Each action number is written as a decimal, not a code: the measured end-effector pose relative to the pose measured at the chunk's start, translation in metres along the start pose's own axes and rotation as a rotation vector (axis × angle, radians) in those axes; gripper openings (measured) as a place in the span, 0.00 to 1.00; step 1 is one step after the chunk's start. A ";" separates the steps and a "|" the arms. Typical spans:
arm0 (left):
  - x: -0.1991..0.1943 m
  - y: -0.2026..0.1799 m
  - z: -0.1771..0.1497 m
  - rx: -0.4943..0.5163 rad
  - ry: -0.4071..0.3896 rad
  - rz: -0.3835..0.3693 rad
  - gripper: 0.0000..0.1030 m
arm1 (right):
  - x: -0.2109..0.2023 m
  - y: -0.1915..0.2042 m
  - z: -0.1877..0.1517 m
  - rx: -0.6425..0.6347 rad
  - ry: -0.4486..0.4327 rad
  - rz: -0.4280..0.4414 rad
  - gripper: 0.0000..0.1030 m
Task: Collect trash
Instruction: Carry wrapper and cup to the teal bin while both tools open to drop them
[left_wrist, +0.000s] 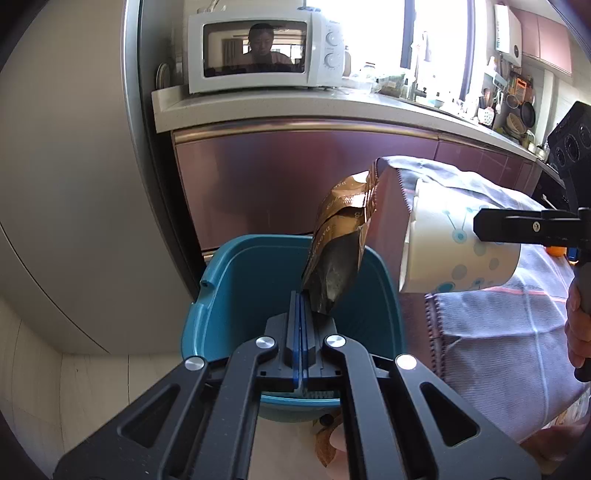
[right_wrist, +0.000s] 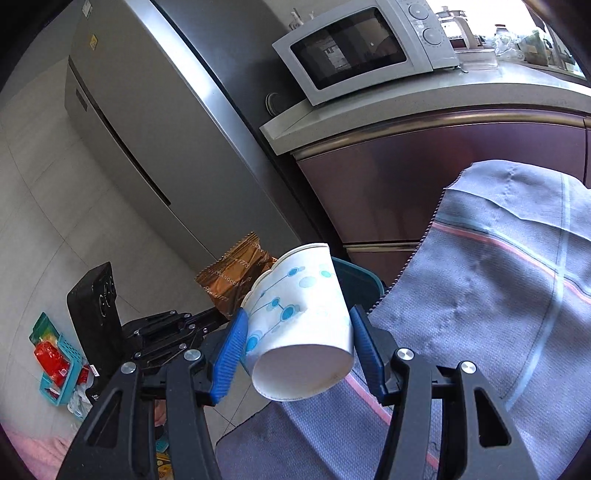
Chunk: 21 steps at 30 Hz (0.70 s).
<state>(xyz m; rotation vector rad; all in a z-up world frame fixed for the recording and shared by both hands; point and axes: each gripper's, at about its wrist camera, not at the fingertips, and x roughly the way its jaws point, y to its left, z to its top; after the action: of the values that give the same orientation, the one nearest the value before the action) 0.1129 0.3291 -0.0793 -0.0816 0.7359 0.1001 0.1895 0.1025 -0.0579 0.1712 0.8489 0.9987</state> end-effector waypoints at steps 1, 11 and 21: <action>0.004 0.002 0.000 -0.004 0.007 0.003 0.01 | 0.005 0.000 0.001 -0.002 0.005 -0.003 0.53; 0.030 0.012 -0.008 -0.031 0.063 0.018 0.01 | 0.048 -0.002 0.008 0.017 0.077 -0.028 0.54; 0.056 0.011 -0.013 -0.093 0.116 0.002 0.02 | 0.063 -0.013 0.004 0.072 0.092 -0.050 0.63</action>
<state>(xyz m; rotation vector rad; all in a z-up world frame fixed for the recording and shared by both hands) 0.1446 0.3425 -0.1272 -0.1770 0.8475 0.1324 0.2174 0.1458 -0.0962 0.1651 0.9693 0.9353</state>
